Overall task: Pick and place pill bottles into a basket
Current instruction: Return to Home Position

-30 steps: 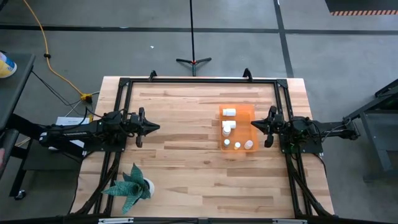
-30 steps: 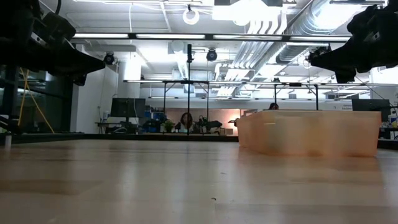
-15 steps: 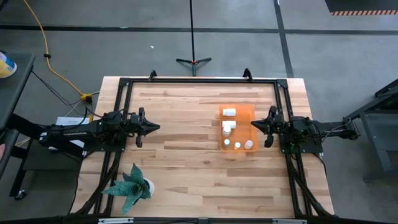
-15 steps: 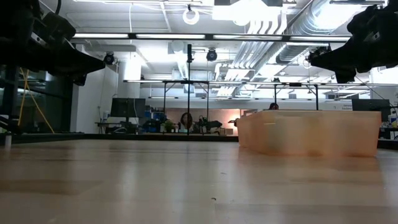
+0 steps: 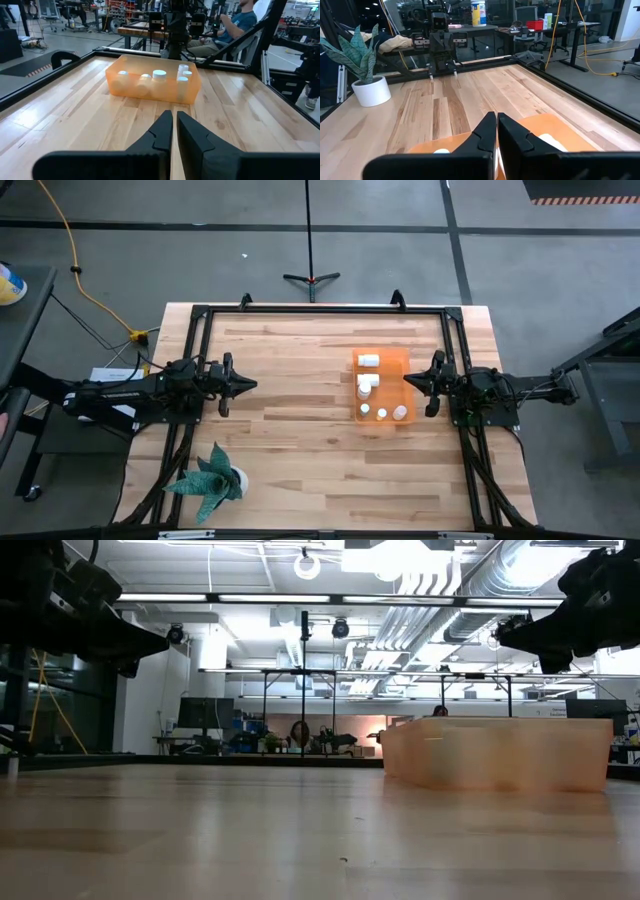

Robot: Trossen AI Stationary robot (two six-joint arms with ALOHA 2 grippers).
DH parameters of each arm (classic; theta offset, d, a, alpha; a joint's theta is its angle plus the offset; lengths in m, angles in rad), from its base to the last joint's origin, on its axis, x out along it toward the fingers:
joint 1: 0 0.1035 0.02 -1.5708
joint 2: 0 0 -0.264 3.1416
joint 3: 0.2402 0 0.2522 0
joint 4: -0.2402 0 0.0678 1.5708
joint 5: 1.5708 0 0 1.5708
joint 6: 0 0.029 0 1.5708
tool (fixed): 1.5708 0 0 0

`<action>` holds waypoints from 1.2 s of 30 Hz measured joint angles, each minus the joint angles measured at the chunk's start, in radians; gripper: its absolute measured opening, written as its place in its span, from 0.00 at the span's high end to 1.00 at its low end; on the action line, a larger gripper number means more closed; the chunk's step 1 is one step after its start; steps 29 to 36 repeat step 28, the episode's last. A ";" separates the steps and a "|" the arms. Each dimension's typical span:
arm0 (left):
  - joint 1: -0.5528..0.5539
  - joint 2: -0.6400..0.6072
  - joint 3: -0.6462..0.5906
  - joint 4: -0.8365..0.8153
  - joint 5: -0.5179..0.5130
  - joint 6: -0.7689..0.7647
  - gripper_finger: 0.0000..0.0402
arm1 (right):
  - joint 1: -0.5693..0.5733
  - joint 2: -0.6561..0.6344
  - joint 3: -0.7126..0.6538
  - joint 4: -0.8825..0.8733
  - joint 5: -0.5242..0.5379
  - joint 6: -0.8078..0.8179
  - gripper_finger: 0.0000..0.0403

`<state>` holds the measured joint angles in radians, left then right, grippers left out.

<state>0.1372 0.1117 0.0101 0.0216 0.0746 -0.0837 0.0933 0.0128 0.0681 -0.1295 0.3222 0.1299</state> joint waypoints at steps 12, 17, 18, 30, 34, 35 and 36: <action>0.000 0.000 0.000 0.000 0.000 0.000 0.84 | 0.000 0.000 0.000 0.000 0.000 0.000 0.99; 0.000 0.000 0.000 0.000 0.000 0.000 0.84 | 0.000 0.000 0.000 0.000 0.000 0.000 0.99; 0.000 0.000 0.000 0.000 0.000 0.000 0.84 | 0.000 0.000 0.000 0.000 0.000 0.000 0.99; 0.000 0.000 0.000 0.000 0.000 0.000 0.84 | 0.000 0.000 0.000 0.000 0.000 0.000 0.98; 0.000 0.000 0.000 0.000 0.000 0.000 0.84 | 0.000 0.000 0.000 0.000 0.000 0.000 0.98; 0.000 0.000 0.000 0.000 0.000 0.000 0.84 | 0.000 0.000 0.000 0.000 0.000 0.000 0.98; 0.000 0.000 0.000 0.000 0.000 0.000 0.84 | 0.000 0.000 0.000 0.000 0.000 0.000 0.98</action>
